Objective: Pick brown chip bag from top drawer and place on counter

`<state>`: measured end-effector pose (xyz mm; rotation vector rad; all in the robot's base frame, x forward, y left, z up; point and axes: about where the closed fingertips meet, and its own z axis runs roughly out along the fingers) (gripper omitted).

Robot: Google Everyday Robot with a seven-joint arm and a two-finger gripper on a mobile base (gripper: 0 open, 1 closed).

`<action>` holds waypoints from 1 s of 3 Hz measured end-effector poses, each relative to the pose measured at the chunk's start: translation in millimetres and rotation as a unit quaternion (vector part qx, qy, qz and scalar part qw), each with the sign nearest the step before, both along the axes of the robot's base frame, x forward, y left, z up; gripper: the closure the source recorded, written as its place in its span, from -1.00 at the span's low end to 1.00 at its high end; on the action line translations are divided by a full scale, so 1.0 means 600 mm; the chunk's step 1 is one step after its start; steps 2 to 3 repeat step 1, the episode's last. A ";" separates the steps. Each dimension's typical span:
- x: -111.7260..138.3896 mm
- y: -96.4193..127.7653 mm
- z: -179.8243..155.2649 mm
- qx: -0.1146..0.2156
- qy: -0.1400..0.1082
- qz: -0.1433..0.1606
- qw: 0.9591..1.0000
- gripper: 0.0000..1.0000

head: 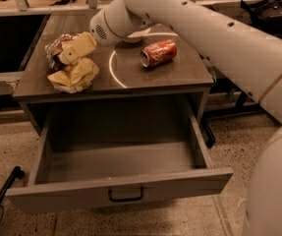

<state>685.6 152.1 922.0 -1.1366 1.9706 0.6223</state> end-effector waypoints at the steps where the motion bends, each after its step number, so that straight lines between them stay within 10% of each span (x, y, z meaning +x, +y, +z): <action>1: -0.034 -0.040 0.049 -0.001 -0.020 0.006 1.000 -1.00; 3: -0.034 -0.040 0.049 -0.001 -0.020 0.006 1.000 -1.00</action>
Offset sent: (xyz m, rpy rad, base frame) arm 0.0000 0.0000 0.0000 0.0000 0.0000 0.0000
